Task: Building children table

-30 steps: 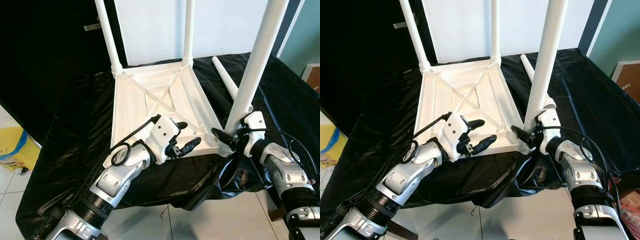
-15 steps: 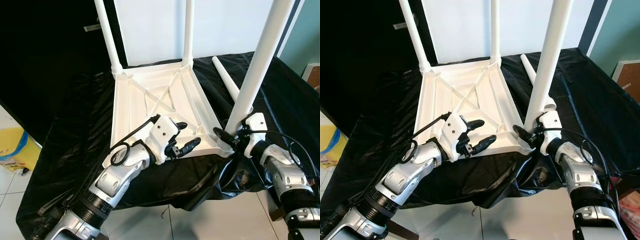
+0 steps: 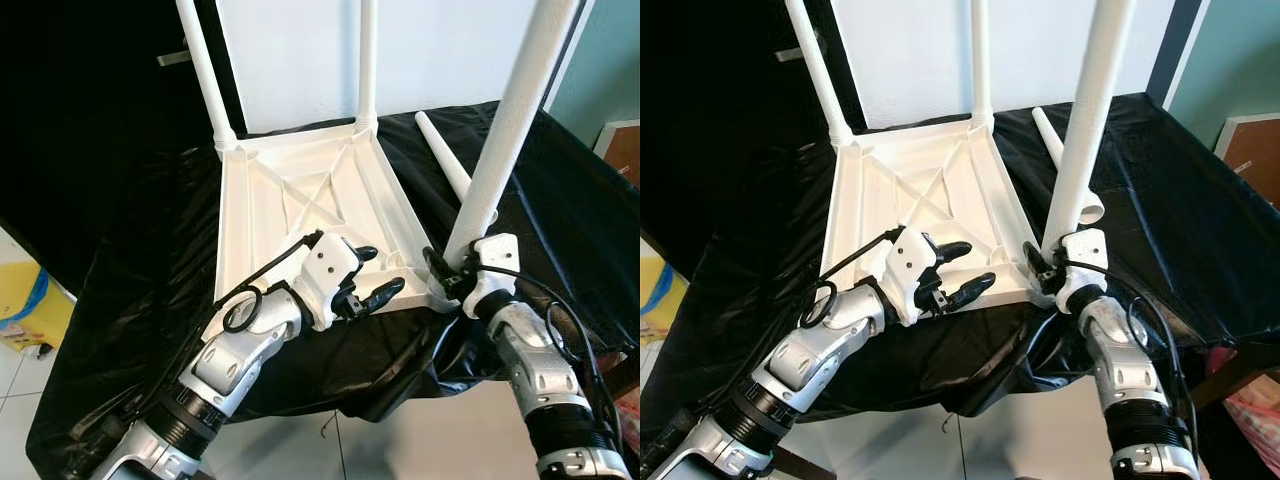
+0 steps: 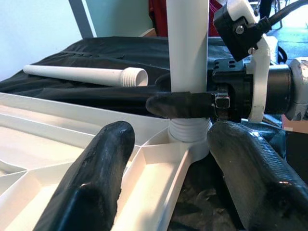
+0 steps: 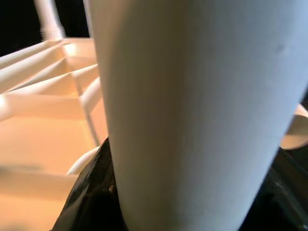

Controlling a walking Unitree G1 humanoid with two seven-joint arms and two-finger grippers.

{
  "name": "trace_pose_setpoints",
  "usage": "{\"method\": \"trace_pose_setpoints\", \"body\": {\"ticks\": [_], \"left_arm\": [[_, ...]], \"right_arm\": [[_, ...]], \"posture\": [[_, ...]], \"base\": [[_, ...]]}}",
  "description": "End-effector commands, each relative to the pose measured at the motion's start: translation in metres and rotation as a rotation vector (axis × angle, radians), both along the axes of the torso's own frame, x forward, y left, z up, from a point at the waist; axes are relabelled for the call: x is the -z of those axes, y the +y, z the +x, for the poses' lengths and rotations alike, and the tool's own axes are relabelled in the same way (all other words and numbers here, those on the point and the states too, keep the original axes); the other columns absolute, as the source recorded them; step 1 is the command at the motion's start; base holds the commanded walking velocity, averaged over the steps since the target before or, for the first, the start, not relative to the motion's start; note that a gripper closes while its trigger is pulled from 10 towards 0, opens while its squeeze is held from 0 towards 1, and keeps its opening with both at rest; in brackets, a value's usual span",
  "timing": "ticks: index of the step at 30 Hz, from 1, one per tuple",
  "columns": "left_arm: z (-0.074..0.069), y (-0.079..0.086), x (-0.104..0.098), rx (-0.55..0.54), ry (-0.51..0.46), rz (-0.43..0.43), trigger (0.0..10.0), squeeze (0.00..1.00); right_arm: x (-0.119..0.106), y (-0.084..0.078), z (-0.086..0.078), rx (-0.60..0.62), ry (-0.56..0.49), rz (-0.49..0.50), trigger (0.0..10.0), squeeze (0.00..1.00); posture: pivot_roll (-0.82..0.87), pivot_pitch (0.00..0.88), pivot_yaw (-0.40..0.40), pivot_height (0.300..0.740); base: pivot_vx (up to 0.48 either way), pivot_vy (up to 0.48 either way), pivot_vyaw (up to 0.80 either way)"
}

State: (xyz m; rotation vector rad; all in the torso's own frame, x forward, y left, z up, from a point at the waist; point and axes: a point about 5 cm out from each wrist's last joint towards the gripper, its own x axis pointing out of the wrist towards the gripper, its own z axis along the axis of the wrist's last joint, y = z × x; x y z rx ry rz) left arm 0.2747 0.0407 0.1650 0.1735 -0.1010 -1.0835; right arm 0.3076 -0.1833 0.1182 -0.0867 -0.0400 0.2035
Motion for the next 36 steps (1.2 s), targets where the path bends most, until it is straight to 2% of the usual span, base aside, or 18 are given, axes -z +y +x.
{"method": "trace_pose_setpoints", "body": {"ticks": [1,5,9,17,34,35,36], "left_arm": [[-0.011,-0.003,0.002,0.178,0.02,0.033,10.0,0.0],[-0.012,-0.002,0.001,0.168,0.032,0.017,10.0,0.0],[-0.013,-0.002,0.0,0.165,0.032,0.014,10.0,0.0],[-0.011,-0.001,-0.001,0.158,0.025,0.018,10.0,0.0],[-0.011,-0.004,-0.001,0.164,0.025,0.014,10.0,0.0],[-0.011,-0.004,-0.001,0.165,0.025,0.014,10.0,0.0],[-0.011,-0.004,-0.001,0.166,0.024,0.014,10.0,0.0]], "right_arm": [[0.023,-0.001,-0.006,0.052,0.115,0.015,10.0,0.0],[0.027,0.021,-0.018,0.26,0.126,0.086,10.0,0.0],[0.026,0.032,-0.02,0.331,0.13,0.133,10.0,0.0],[0.02,0.045,-0.018,0.358,0.124,0.164,10.0,0.0],[0.009,0.046,-0.02,0.373,0.077,0.151,10.0,0.0],[0.008,0.045,-0.02,0.373,0.073,0.149,10.0,0.05],[0.007,0.043,-0.019,0.376,0.063,0.146,10.0,0.91]], "posture": [[-0.12,0.039,0.088,0.74],[-0.12,0.042,0.088,0.74],[-0.11,0.04,0.081,0.74],[-0.1,0.034,0.071,0.74],[-0.12,0.031,0.071,0.74],[-0.12,0.031,0.071,0.74],[-0.12,0.03,0.071,0.74]], "base": [[0.0,0.0,0.0],[0.0,0.0,0.0],[0.0,0.0,0.0],[0.0,0.0,0.0],[0.0,0.0,0.0],[0.0,0.0,0.0],[0.0,0.0,0.0]]}}
